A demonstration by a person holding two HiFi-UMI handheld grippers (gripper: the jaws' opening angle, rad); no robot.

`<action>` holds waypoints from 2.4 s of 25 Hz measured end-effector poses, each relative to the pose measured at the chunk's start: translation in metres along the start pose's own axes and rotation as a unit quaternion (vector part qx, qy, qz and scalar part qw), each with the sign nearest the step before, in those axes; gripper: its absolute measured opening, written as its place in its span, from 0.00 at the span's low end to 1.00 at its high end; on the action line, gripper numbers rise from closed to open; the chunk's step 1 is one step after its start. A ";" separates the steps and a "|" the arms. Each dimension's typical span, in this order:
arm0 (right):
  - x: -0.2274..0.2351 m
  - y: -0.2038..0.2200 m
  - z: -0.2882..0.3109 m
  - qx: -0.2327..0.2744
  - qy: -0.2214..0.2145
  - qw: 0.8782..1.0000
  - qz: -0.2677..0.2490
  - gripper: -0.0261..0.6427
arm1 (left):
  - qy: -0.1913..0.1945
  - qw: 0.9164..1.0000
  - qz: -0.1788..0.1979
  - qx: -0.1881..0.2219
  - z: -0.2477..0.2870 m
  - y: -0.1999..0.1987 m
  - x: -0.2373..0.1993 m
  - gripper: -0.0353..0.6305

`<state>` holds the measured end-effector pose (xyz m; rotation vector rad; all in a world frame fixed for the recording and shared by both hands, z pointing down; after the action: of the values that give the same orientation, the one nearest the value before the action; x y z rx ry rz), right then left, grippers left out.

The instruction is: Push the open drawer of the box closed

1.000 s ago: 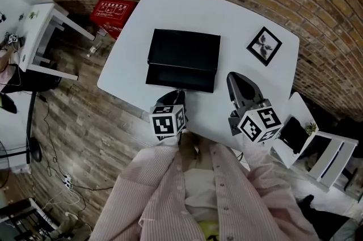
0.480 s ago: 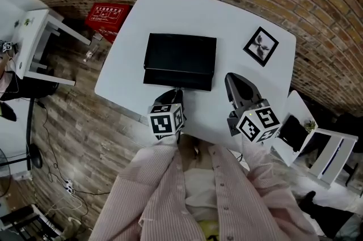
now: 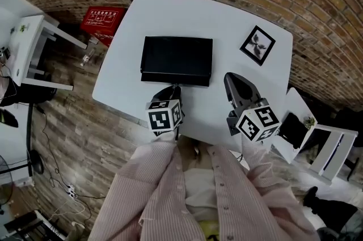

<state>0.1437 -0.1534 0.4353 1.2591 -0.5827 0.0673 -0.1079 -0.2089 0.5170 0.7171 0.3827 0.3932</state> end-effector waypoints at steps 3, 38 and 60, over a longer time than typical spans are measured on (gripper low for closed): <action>0.001 0.001 0.000 0.000 0.002 1.000 0.001 0.04 | 0.001 1.000 0.002 0.000 0.004 -0.003 0.000 0.14; 0.008 -0.001 0.001 0.002 0.016 1.000 0.008 0.04 | 0.000 1.000 0.010 0.007 0.020 -0.020 -0.003 0.15; 0.004 -0.005 0.005 0.001 0.000 1.000 -0.001 0.04 | -0.040 0.986 0.072 0.144 -0.024 -0.024 0.004 0.07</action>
<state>0.1470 -0.1607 0.4341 1.2626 -0.5813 0.0662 -0.1102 -0.2101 0.4828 1.0437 0.3151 0.4494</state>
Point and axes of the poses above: the fingertips, and each gripper's own axes: z forward along the fingers, x to its right, y out of its underside, the point moved 10 cm from there along -z, backward along the fingers, and after that the axes turned 7 degrees about z, right-handed, at the moved point
